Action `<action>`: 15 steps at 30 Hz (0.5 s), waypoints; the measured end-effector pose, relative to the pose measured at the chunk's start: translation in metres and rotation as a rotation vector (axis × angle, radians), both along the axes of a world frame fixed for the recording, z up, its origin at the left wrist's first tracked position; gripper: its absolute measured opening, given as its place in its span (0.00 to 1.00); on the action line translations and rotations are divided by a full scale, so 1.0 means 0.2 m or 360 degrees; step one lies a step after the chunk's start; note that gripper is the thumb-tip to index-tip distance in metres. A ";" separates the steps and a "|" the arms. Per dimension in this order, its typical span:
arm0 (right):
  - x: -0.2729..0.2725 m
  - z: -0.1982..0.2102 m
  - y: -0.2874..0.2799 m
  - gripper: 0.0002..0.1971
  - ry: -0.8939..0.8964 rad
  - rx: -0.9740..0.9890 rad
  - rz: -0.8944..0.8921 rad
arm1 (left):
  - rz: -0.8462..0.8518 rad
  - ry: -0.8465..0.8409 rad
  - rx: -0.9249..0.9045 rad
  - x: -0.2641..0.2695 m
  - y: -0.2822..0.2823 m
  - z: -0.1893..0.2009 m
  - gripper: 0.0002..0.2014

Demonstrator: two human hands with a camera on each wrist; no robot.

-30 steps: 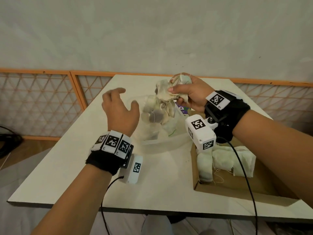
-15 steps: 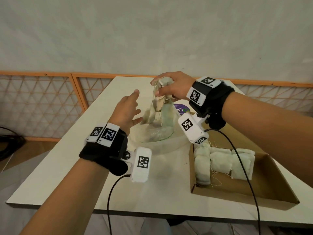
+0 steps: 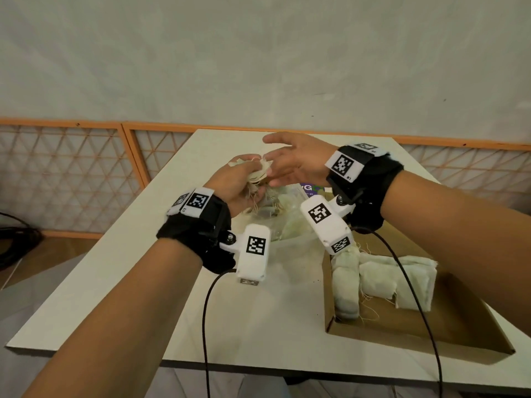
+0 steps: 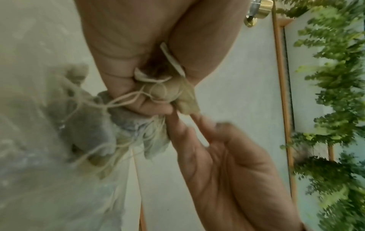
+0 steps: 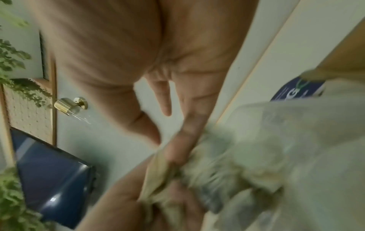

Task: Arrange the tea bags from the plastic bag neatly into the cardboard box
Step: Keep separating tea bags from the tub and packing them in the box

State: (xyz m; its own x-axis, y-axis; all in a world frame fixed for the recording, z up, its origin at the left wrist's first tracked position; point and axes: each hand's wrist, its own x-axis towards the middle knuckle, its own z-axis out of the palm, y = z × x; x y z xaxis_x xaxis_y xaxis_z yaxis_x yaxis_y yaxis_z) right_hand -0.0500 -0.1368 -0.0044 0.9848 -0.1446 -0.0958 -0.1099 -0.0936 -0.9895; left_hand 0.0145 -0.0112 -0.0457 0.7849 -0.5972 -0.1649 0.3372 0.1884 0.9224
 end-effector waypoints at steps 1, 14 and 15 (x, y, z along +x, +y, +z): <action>-0.01 -0.01 -0.02 0.27 -0.0034 -0.0095 -0.0097 | 0.0064 0.0051 -0.0028 0.02 0.01 -0.02 0.07; -0.05 -0.18 -0.08 0.12 0.0033 -0.0466 -0.0247 | 0.0100 0.0281 -0.0496 0.04 0.03 -0.01 0.09; -0.05 -0.17 -0.09 0.13 0.0031 -0.0479 -0.0286 | 0.0156 0.0241 -0.0448 0.05 0.03 -0.03 0.09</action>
State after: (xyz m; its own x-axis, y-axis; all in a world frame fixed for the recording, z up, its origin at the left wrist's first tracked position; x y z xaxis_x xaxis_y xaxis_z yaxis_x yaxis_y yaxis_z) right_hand -0.0606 -0.1548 -0.0382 0.9395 -0.3400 -0.0409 -0.1697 -0.3584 -0.9180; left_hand 0.0245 -0.0044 -0.0519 0.8202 -0.5586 -0.1236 0.4341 0.4670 0.7704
